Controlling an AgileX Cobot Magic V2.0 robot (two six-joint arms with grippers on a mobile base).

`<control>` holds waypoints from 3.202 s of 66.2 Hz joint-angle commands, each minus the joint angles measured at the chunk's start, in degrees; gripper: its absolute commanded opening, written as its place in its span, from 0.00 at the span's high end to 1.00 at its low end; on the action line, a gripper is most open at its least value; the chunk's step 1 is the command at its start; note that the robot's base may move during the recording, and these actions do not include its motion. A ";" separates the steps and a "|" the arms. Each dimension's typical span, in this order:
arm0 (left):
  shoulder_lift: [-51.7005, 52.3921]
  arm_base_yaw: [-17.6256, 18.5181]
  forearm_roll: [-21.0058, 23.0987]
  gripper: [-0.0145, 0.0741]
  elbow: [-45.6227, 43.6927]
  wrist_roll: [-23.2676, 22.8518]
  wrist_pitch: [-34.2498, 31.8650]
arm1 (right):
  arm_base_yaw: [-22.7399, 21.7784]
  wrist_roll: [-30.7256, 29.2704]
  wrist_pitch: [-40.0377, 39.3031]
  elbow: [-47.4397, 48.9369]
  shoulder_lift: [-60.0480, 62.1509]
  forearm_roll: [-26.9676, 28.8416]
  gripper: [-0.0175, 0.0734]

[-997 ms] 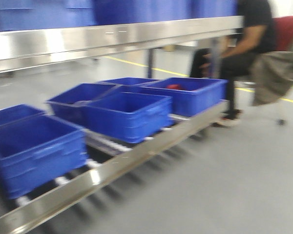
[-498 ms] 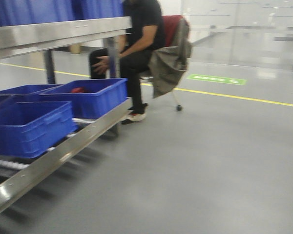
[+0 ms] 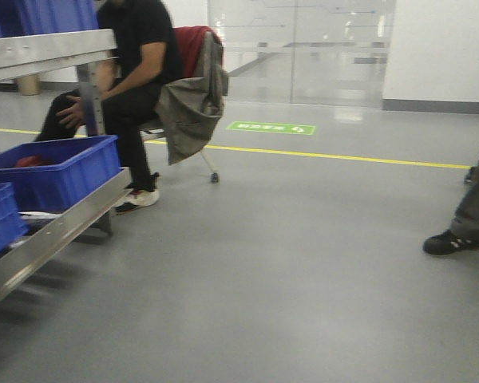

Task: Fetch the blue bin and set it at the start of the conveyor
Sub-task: 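Hold the light-blue bin in both grippers while the base drives away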

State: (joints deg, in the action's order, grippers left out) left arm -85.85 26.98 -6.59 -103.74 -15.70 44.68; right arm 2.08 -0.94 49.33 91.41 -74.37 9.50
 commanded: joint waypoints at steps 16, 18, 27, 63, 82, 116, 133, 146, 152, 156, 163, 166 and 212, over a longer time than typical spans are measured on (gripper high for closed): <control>0.88 0.23 0.60 0.96 -0.58 0.45 -4.12 | -0.09 -1.10 -1.35 0.51 0.66 -0.12 0.97; 0.88 0.23 0.60 0.96 -0.58 0.45 -4.12 | -0.09 -1.10 -1.35 0.51 0.66 -0.12 0.97; 0.88 0.23 0.60 0.96 -0.58 0.45 -4.12 | -0.09 -1.10 -1.35 0.51 0.66 -0.12 0.97; 0.88 0.23 0.60 0.96 -0.58 0.45 -4.12 | -0.09 -1.10 -1.35 0.51 0.66 -0.12 0.97; 0.88 0.23 0.60 0.96 -0.58 0.45 -4.12 | -0.09 -1.10 -1.35 0.51 0.66 -0.12 0.97; 0.88 0.23 0.60 0.96 -0.58 0.45 -4.12 | -0.09 -1.10 -1.59 0.51 0.66 -0.12 0.97; 0.88 0.23 0.60 0.96 -0.58 0.45 -4.12 | -0.09 -1.10 -1.90 0.51 0.66 -0.12 0.97; 0.88 0.23 0.60 0.96 -0.58 0.45 -4.12 | -0.09 -1.10 -1.90 0.51 0.66 -0.12 0.97; 0.88 0.23 0.60 0.96 -0.58 0.45 -4.12 | -0.09 -1.10 -1.90 0.51 0.66 -0.12 0.97; 0.88 0.23 0.60 0.96 -0.58 0.45 -4.12 | -0.09 -1.10 -1.90 0.51 0.66 -0.12 0.97; 0.88 0.23 0.60 0.96 -0.58 0.45 -4.12 | -0.09 -1.10 -1.90 0.51 0.66 -0.12 0.97; 0.88 0.23 0.60 0.96 -0.58 0.45 -4.12 | -0.09 -1.10 -1.90 0.51 0.66 -0.12 0.97; 0.88 0.23 0.60 0.96 -0.58 0.45 -4.12 | -0.09 -1.10 -1.90 0.51 0.66 -0.12 0.97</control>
State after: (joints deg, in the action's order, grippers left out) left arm -85.85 26.98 -6.59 -103.74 -15.70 44.47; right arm 2.08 -0.83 49.24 91.41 -74.37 9.42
